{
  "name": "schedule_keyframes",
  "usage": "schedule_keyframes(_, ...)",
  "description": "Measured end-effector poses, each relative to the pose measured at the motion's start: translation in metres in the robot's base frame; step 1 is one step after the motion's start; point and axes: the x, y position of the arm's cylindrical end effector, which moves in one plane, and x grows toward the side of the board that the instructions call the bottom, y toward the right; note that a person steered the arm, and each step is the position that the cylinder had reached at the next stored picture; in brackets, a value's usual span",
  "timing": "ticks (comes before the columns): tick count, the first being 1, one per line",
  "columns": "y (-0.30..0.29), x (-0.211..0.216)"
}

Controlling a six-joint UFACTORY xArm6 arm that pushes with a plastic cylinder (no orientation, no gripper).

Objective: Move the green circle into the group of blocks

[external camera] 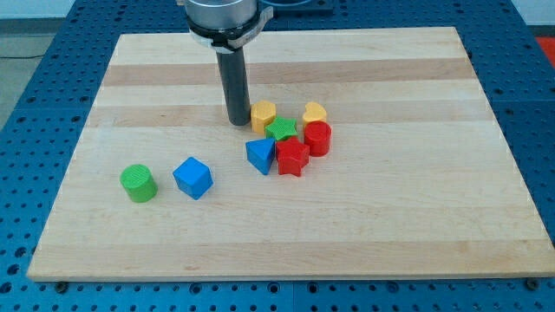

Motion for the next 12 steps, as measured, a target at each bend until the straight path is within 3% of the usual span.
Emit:
schedule_keyframes(5, 0.015, -0.005)
schedule_keyframes(11, -0.180, 0.112)
schedule_keyframes(12, -0.173, 0.145)
